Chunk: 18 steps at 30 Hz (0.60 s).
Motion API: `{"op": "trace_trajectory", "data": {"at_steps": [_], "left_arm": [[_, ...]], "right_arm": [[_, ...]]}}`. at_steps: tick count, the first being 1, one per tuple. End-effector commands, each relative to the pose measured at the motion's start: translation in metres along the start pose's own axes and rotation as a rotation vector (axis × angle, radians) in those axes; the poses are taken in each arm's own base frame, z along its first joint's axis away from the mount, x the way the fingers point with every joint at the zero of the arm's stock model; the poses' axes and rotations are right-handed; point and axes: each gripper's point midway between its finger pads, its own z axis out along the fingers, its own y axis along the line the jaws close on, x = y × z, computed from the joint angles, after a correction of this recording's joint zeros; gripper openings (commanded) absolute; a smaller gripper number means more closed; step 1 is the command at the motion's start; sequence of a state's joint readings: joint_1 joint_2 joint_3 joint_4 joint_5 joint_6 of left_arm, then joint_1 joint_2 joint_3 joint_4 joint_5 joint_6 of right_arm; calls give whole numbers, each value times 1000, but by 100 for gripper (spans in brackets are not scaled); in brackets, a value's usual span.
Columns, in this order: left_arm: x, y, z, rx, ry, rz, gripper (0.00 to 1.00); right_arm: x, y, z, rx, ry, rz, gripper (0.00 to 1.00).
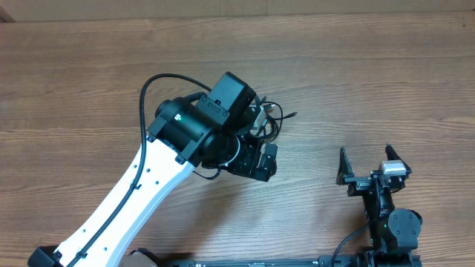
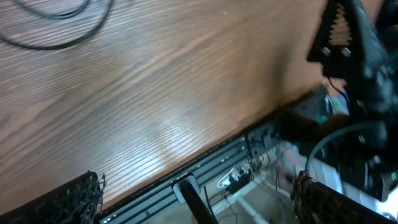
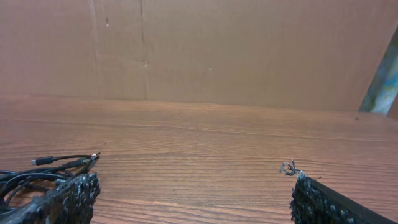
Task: Untangle cables
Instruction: 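Lower the left gripper onto the black cable bundle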
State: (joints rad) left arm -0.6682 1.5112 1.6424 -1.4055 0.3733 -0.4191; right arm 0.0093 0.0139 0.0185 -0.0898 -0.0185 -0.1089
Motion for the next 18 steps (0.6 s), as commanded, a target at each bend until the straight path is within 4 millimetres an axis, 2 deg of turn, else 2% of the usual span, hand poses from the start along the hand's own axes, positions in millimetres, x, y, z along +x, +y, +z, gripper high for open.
{"op": "trace_trajectory", "data": {"at_steps": [1, 13, 15, 18], "left_arm": [[-4, 14, 4, -91, -26, -100, 100], [-2, 15, 4, -99, -25, -185, 100], [-6, 22, 3, -139, -50, -197, 100], [-16, 43, 2, -254, -111, -230, 100]], "right_arm": [[1, 0, 0, 1, -6, -5, 100], [1, 0, 0, 1, -6, -5, 100], [1, 0, 0, 1, -6, -5, 100], [1, 0, 0, 1, -6, -5, 100]]}}
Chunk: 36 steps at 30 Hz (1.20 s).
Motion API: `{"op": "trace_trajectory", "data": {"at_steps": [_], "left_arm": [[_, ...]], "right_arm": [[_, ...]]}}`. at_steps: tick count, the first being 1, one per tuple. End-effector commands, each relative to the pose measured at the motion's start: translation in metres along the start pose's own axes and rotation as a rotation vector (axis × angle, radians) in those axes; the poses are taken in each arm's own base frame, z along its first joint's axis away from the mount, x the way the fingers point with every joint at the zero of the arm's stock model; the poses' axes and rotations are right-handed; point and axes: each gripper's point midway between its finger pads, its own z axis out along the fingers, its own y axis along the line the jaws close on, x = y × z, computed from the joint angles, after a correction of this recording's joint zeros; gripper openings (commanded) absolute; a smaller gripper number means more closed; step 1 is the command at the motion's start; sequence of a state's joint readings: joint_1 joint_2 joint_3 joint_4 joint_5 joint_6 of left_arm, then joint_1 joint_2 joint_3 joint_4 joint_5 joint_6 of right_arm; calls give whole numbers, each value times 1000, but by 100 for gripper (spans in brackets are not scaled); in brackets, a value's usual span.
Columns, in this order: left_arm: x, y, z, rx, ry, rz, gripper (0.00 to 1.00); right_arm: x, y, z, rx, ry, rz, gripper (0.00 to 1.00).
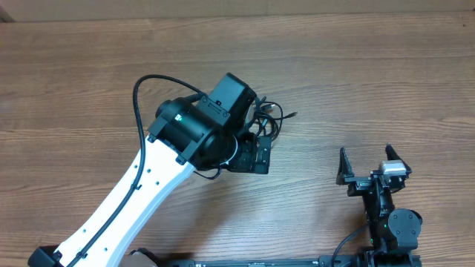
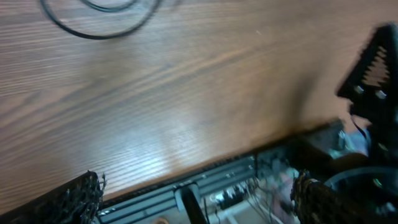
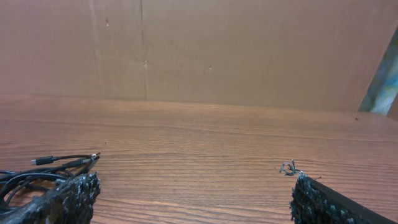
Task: Untangle cables
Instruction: 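Lower the left gripper onto the black cable bundle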
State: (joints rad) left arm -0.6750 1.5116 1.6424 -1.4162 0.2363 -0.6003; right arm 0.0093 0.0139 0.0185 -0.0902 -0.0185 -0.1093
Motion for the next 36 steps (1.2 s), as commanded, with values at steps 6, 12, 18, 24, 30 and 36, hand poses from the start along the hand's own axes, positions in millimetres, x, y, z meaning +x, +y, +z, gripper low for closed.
{"op": "trace_trajectory", "data": {"at_steps": [6, 12, 18, 24, 30, 36], "left_arm": [[-32, 45, 16, -279, -128, -160, 100], [-47, 62, 35, -361, -118, -211, 100], [-48, 70, 59, -389, -26, -200, 100], [-56, 69, 67, -365, -23, -178, 99], [-67, 82, 63, -365, -49, -222, 100], [-78, 108, 55, -373, -61, -310, 100]], "right_arm": [[1, 0, 0, 1, -6, -5, 100], [1, 0, 0, 1, -6, -5, 100], [1, 0, 0, 1, -6, -5, 100], [1, 0, 0, 1, -6, -5, 100], [1, 0, 0, 1, -6, -5, 100], [1, 0, 0, 1, -6, -5, 100]]}}
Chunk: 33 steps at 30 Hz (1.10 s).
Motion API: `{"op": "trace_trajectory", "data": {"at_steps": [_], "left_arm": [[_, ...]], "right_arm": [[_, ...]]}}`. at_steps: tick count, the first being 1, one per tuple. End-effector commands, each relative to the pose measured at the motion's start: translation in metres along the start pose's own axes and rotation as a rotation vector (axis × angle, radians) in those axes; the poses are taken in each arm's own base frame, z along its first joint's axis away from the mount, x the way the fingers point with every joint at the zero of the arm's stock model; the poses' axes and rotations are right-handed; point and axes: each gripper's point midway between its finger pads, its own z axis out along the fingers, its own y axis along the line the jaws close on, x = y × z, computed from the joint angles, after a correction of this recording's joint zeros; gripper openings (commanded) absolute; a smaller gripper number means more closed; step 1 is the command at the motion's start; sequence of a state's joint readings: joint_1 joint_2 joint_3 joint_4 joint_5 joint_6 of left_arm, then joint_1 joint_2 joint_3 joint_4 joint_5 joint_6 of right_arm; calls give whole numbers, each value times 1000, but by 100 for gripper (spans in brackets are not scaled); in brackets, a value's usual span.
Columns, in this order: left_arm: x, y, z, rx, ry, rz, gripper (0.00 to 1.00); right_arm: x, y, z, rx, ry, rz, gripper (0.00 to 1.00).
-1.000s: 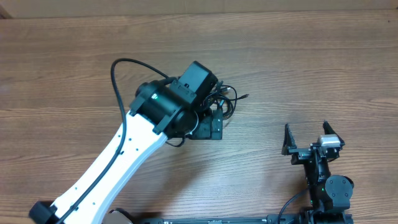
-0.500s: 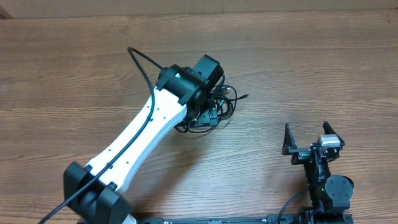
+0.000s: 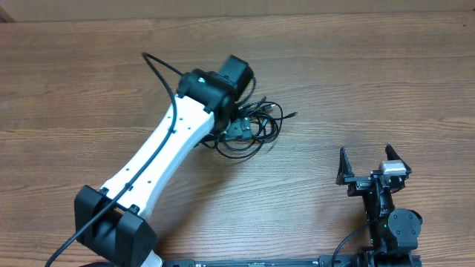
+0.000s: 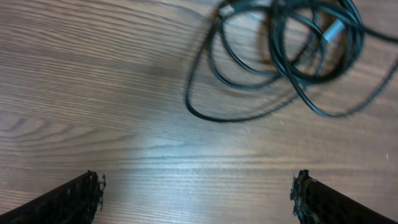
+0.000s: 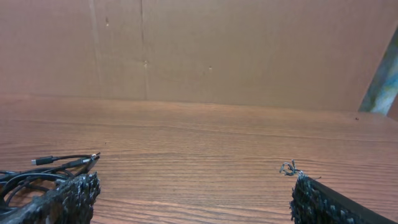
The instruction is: Untangle cables
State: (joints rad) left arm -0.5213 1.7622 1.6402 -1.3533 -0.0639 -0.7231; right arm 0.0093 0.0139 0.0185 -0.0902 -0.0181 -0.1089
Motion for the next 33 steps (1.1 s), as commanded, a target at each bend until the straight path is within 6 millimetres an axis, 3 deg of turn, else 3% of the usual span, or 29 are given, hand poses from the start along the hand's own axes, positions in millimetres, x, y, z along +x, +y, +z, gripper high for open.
{"op": "trace_trajectory", "data": {"at_steps": [1, 7, 25, 33], "left_arm": [[-8, 15, 2, -1, 19, -35, 100], [-1, 9, 1, 72, 82, 74, 100], [10, -2, 5, 96, 106, 92, 100], [34, -8, 16, 117, 186, 184, 100]], "right_arm": [[1, 1, 0, 1, -6, -5, 100], [1, 1, 0, 1, -6, -5, 100], [1, 1, 0, 1, -6, -5, 100], [1, 1, 0, 1, -6, -5, 100]]}}
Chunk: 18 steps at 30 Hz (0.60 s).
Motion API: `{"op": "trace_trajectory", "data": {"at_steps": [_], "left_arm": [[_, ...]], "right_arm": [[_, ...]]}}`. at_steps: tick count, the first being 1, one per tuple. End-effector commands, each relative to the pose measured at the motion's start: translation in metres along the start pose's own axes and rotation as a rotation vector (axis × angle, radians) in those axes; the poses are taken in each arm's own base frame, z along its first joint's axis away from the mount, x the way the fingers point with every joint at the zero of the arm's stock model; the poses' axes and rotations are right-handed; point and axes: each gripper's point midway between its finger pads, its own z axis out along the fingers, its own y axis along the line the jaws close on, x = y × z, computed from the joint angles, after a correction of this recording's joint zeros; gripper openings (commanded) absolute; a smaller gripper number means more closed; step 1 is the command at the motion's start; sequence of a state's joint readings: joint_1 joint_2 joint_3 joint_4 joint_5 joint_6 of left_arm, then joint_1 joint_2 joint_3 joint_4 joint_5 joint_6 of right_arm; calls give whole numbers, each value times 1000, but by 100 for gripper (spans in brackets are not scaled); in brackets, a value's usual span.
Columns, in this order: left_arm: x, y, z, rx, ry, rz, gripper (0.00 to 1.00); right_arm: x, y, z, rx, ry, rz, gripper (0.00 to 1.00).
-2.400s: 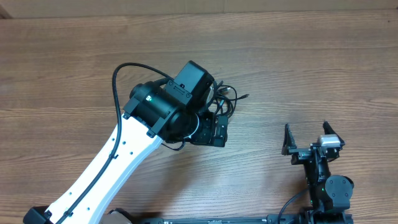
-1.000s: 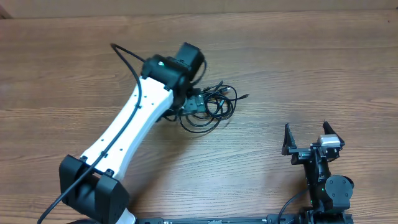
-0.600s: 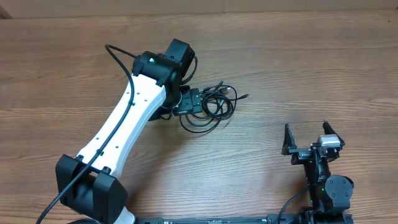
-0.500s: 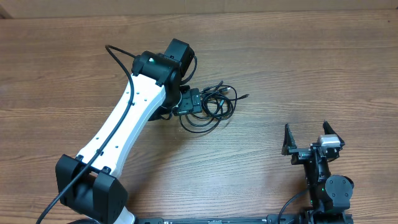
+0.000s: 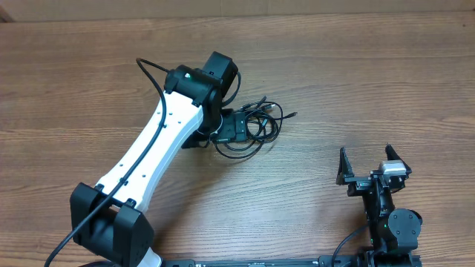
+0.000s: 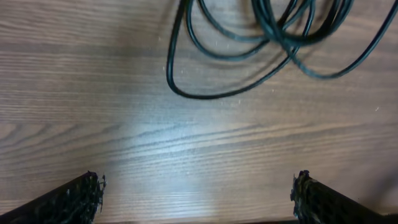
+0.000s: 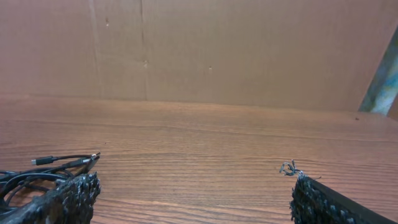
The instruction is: Untangle cables
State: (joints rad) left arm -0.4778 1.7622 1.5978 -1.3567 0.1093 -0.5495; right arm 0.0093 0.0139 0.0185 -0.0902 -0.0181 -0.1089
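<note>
A tangle of thin black cables (image 5: 256,127) lies coiled near the middle of the wooden table (image 5: 356,81). In the left wrist view the cable loops (image 6: 249,43) cross the top of the frame. My left gripper (image 6: 198,198) is open, its wrist hanging over the tangle's left part, nothing between its fingers (image 6: 68,202). My right gripper (image 5: 367,165) stands open at the front right, well clear of the cables. Its wrist view catches cable ends (image 7: 59,163) at the far left.
A brown cardboard wall (image 7: 199,50) rises behind the table's far edge. My white left arm (image 5: 141,170) slants across the front left of the table. The right arm's base (image 5: 390,222) sits at the front right edge.
My left wrist has moved slightly left and toward the far edge over the tangle. In its view the cable loops have shifted upward. The right arm has not moved.
My left gripper was first turned toward the table's front edge just in front of the tangle, cables barely in its view. Then the arm stretched out and the gripper looked down at the coils. Now it hangs open over the tangle's left part. The right gripper stayed open throughout.
</note>
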Motion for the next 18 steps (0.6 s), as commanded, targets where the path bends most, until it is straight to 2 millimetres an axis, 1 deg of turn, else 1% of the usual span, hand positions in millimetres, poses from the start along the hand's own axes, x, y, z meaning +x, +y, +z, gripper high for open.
{"op": "trace_trajectory", "data": {"at_steps": [1, 5, 18], "left_arm": [[16, -3, 12, 2, 59, 54, 100], [21, -2, 17, -9, 75, 58, 100], [11, -8, 18, 17, 33, 55, 100]], "right_arm": [[1, 1, 0, 1, -6, -5, 100], [1, 1, 0, 1, -6, -5, 100], [1, 1, 0, 1, -6, -5, 100]]}}
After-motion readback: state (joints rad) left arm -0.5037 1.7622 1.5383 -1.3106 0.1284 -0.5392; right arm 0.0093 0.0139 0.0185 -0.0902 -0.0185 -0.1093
